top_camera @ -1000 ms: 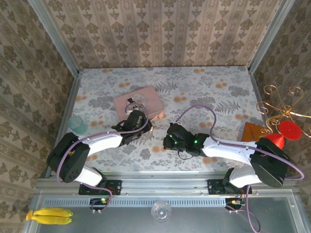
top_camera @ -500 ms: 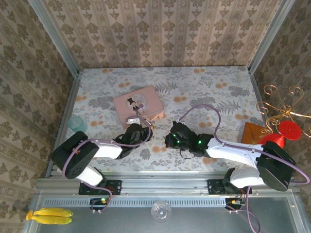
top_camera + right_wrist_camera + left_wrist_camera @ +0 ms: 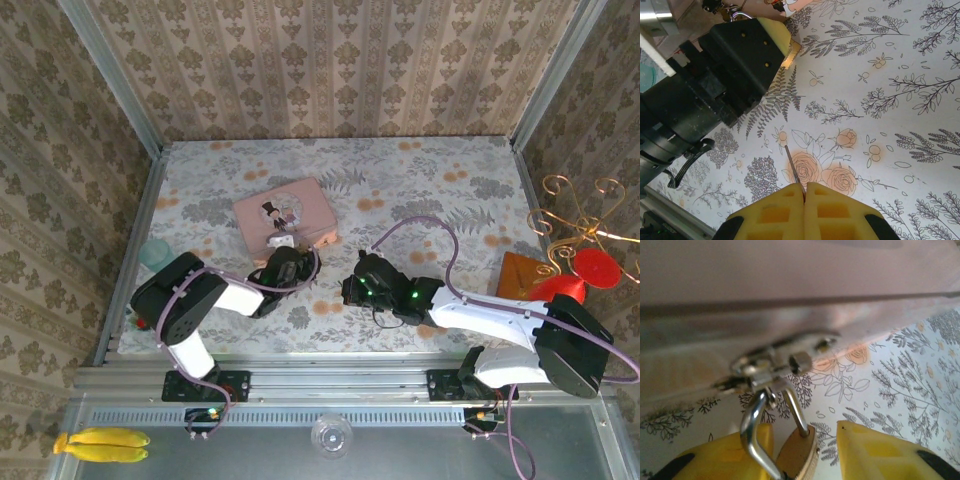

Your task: Unlock the padlock with the key

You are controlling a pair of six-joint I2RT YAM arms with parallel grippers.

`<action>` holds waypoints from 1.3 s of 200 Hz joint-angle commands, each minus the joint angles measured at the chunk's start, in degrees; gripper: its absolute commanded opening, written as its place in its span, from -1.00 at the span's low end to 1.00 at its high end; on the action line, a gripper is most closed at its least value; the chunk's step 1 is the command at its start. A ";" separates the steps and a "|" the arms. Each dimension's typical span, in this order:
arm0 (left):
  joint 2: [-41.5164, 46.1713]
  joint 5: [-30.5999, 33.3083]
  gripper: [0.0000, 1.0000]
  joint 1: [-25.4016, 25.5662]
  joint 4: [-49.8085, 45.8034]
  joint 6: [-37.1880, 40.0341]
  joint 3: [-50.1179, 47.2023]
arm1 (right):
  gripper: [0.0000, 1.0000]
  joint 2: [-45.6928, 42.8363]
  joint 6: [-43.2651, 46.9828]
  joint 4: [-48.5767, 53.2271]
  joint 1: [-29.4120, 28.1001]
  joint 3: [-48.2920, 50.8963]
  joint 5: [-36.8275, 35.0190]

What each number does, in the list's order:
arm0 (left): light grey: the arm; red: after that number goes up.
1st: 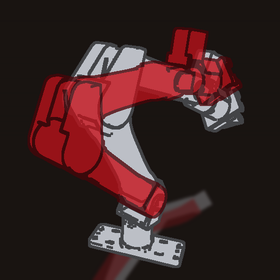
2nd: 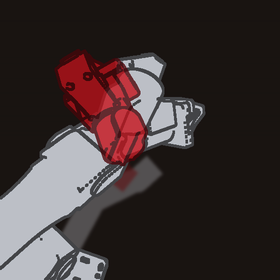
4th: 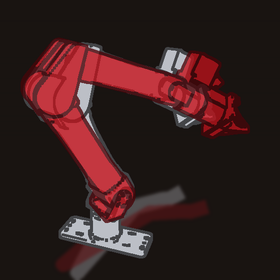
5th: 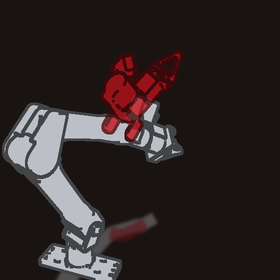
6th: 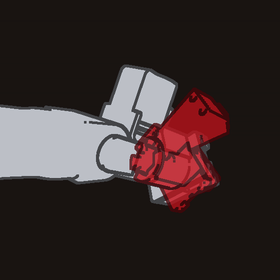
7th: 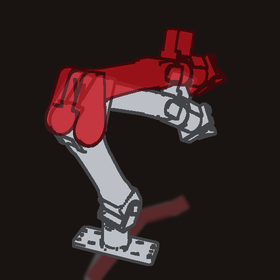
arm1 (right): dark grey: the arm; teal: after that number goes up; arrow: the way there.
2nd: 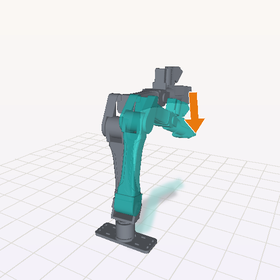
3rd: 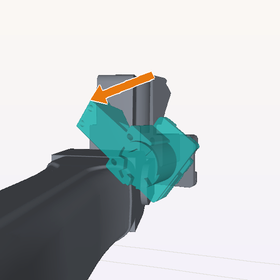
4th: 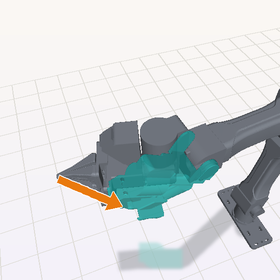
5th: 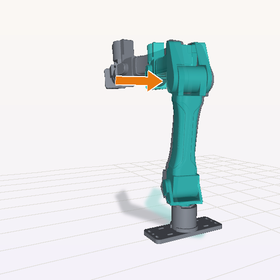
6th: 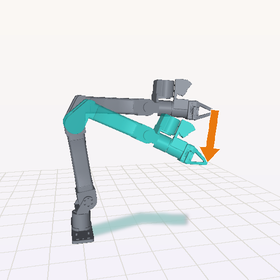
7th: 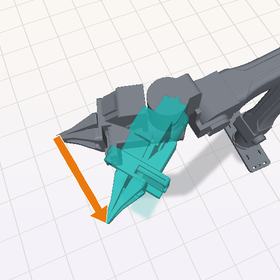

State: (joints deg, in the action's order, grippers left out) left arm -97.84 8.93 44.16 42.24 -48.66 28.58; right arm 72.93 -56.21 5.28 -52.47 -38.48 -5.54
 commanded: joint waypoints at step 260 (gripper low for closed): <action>9.40 -22.74 -0.82 -4.60 14.17 -22.90 -5.06 | -1.00 11.17 -0.47 -15.31 10.79 -1.68 19.32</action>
State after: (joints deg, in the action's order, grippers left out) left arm -90.80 -6.48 39.24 46.85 -65.76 23.46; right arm 83.24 -58.46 -7.86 -41.82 -39.29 10.85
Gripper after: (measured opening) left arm 0.143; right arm 0.067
